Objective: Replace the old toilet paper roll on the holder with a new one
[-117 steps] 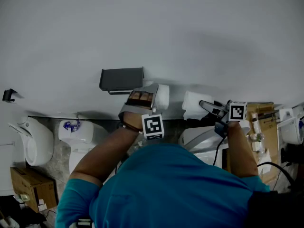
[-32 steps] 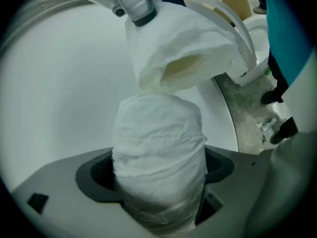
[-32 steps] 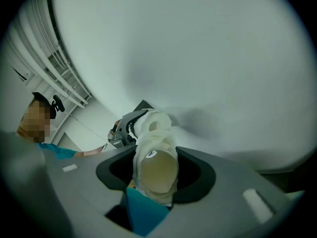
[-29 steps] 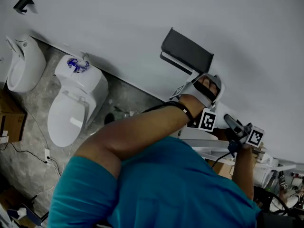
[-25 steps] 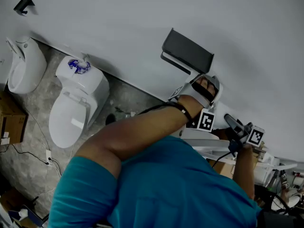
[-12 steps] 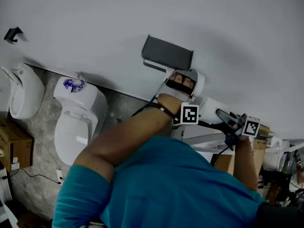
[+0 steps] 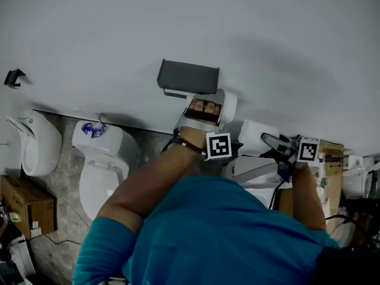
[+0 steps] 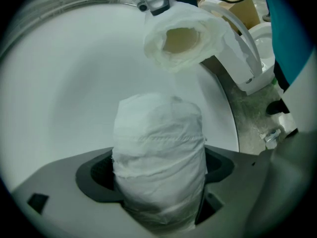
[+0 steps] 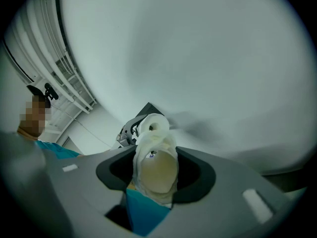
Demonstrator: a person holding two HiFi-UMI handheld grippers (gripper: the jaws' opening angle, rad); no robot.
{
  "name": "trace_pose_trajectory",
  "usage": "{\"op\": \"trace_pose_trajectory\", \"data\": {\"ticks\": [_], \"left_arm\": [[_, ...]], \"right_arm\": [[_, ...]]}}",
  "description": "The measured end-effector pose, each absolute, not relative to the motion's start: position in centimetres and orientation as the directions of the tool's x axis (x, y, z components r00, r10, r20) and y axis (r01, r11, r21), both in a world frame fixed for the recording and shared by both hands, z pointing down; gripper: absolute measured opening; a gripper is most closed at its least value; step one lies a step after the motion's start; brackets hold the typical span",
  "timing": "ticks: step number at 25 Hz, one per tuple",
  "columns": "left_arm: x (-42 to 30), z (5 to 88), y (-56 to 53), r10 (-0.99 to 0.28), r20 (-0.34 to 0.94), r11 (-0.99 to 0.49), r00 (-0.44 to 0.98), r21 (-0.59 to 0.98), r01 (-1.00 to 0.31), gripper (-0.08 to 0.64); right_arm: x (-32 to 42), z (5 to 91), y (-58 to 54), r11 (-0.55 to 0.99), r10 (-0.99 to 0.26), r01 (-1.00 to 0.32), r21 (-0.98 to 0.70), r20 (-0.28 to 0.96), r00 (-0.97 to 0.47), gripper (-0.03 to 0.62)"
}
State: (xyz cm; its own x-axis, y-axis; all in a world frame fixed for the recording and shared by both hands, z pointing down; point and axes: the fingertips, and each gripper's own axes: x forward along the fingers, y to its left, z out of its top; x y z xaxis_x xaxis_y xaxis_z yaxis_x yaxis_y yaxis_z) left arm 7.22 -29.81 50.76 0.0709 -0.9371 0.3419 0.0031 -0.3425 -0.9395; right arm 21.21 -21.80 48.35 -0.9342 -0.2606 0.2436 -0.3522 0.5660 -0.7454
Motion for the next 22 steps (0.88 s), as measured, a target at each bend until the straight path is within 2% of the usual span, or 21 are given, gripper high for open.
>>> {"op": "trace_pose_trajectory", "data": {"ticks": [8,22], "left_arm": [[6.7,50.5,-29.7,-0.964,0.242,-0.237,0.106,-0.97,0.06,0.48],[6.4,51.5,-29.5,-0.957,0.281,-0.277,0.074,-0.959,0.062,0.48]], "right_arm": [[22.0,49.2,-22.1,0.537,-0.277,-0.356,-0.765,0.239,-0.931,0.196],[21.9,49.4,-22.5,0.527,-0.288,-0.359,-0.77,0.235,-0.928,0.196]]}}
